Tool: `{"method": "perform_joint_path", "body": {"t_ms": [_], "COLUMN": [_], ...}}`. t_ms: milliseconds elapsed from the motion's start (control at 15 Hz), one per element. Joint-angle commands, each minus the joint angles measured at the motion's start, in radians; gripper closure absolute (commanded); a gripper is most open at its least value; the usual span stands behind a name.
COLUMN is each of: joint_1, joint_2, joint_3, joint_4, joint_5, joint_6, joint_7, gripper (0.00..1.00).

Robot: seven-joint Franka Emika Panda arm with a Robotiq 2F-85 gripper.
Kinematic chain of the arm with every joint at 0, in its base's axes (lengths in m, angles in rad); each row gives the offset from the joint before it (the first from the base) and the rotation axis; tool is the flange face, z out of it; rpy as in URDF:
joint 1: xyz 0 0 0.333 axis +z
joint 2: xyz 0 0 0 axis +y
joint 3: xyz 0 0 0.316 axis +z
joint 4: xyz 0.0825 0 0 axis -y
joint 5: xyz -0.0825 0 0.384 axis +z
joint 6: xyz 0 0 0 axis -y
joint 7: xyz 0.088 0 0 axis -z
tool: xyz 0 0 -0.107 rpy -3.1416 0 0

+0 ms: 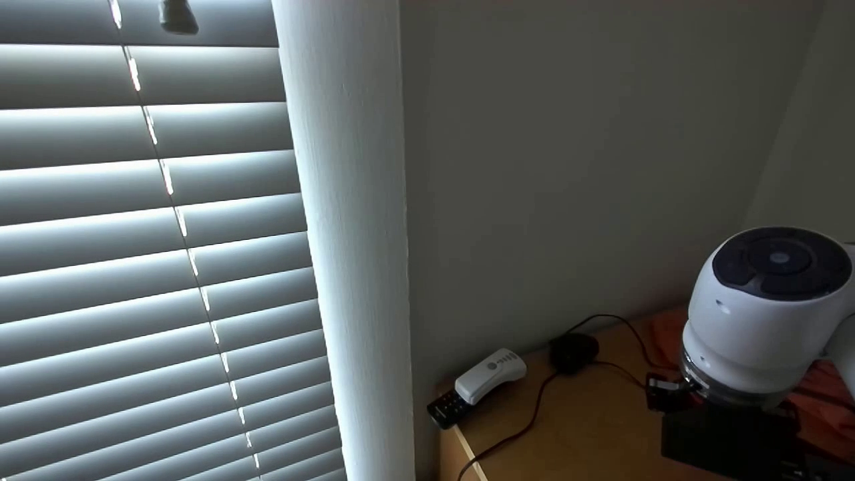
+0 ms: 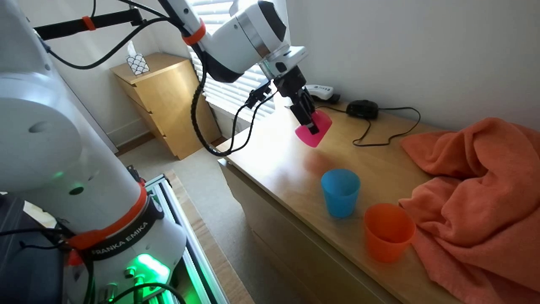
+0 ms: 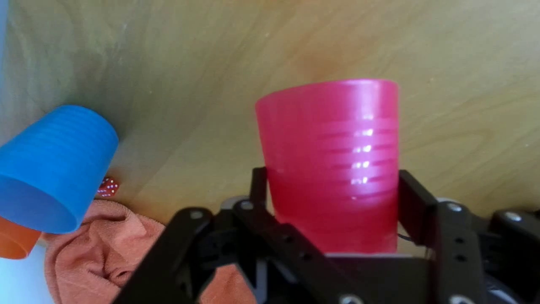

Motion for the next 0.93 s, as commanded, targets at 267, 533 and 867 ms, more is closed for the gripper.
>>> {"method": "perform_joint_path", "body": {"t_ms": [267, 533, 867], "joint_1": [0.001, 0.015, 0.037], "joint_2": [0.035, 0.054, 0.070], "joint_3": [0.000, 0.002, -0.001], "joint_4": [0.020, 0.031, 0.042], "joint_5": [-0.088, -0.153, -0.324], "joint_6": [0.000, 0.005, -0.005], "joint_7": [0.124, 0.174, 0.292], "gripper": [0.27, 0.52, 0.52]}}
